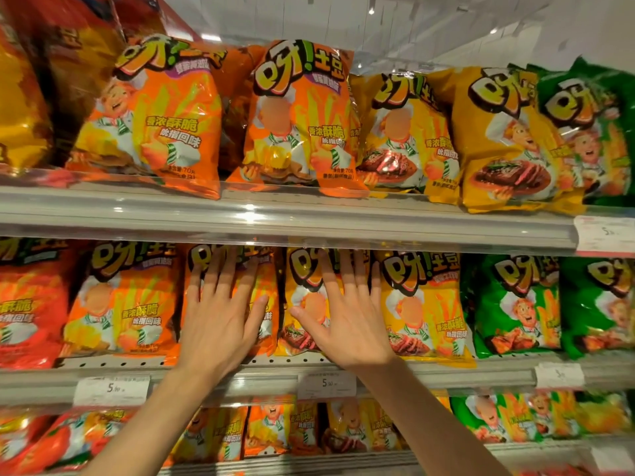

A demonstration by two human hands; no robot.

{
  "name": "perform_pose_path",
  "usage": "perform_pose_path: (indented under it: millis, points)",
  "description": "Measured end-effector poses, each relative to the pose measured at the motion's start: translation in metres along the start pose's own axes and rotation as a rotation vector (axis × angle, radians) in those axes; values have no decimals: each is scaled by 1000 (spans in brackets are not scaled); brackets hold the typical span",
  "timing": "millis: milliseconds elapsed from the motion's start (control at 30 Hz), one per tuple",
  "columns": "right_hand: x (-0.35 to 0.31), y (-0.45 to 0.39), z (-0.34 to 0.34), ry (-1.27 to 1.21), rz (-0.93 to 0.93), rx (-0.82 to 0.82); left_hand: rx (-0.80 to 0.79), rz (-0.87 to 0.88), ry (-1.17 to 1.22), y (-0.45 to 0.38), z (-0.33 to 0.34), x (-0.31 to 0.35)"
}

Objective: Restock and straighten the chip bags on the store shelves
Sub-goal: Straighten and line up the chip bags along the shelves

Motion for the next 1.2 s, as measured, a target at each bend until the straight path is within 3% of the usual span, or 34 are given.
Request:
perform_pose_path:
  millis: [200,400,567,833,1000,1200]
  points:
    - [17,11,-15,-68,84,54,141,-4,148,2,-9,25]
    - [76,26,-38,-200,267,141,252,87,433,-4,-24,103]
    - [143,34,-60,-378,354,-24,89,108,629,-22,-19,170]
    - [202,21,-76,-588,259,-410,-260,-123,846,-54,2,223]
    - [211,12,-69,-665,223,-492,-297,-232,874,-71,17,226]
    - [220,11,-66,-708,217,-508,-223,-322,973,-82,21,225]
Point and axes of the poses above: each hand's wrist, its own y-axis away from the middle knuckle, its own z-axis out of the palm, x = y × z, the point moved 1 cm from there along -y, towards the middle knuckle, and after that the axes turned 8 degrees about z, right-handed, at the moved point
